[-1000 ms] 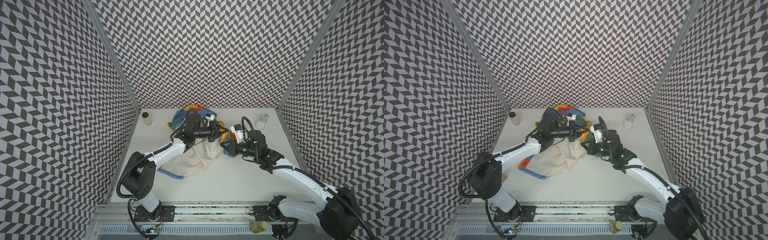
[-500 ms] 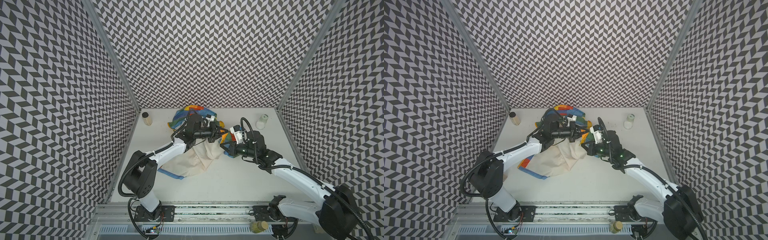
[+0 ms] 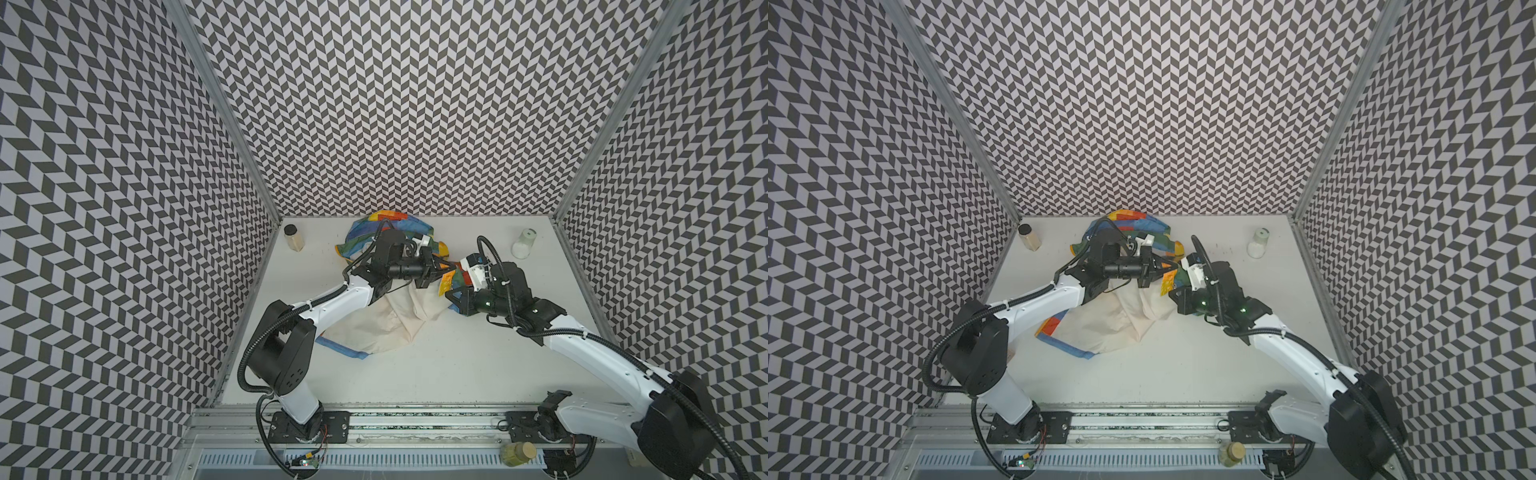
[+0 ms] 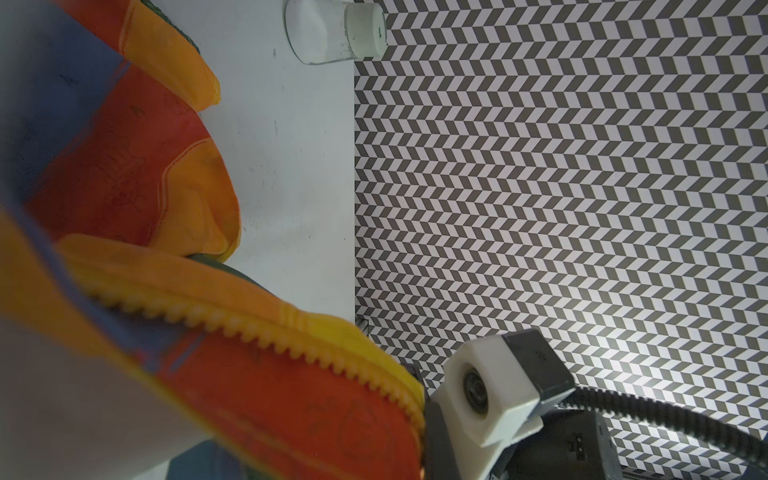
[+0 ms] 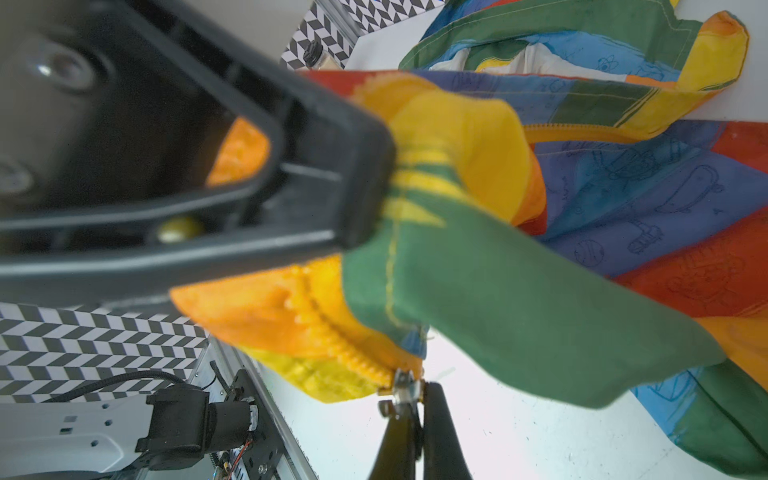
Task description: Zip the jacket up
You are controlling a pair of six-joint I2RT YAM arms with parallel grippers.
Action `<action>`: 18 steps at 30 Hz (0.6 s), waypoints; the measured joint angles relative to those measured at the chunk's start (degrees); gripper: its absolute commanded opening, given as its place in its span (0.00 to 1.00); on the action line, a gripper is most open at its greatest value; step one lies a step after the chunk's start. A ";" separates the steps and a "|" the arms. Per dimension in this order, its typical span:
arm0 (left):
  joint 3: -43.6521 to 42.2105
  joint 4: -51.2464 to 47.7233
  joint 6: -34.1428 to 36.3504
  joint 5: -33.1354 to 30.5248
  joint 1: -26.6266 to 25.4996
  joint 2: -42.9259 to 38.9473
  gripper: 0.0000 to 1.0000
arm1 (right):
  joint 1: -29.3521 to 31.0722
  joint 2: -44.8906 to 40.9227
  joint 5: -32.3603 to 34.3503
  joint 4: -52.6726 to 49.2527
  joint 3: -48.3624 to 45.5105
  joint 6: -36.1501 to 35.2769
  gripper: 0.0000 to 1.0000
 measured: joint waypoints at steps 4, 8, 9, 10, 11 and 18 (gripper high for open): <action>0.11 0.02 0.44 0.11 0.00 -0.02 0.00 | -0.26 -0.02 0.48 -2.82 0.94 -0.79 0.23; 0.35 0.00 0.50 0.24 0.00 -0.02 0.00 | -0.44 -0.02 0.68 -4.04 1.99 -1.22 0.25; 0.46 0.02 0.52 0.26 0.00 -0.02 0.00 | -0.48 -0.02 0.68 -4.31 2.34 -1.22 0.25; 0.63 0.07 0.57 0.35 0.00 -0.02 0.00 | -0.48 -0.02 0.70 -4.46 2.62 -1.27 0.25; 0.72 0.09 0.59 0.39 0.00 -0.02 0.00 | -0.48 -0.02 0.70 -4.57 2.86 -1.27 0.25; 0.76 0.11 0.59 0.46 0.00 -0.02 0.00 | -1.57 -0.20 0.74 -4.94 3.30 -1.44 0.19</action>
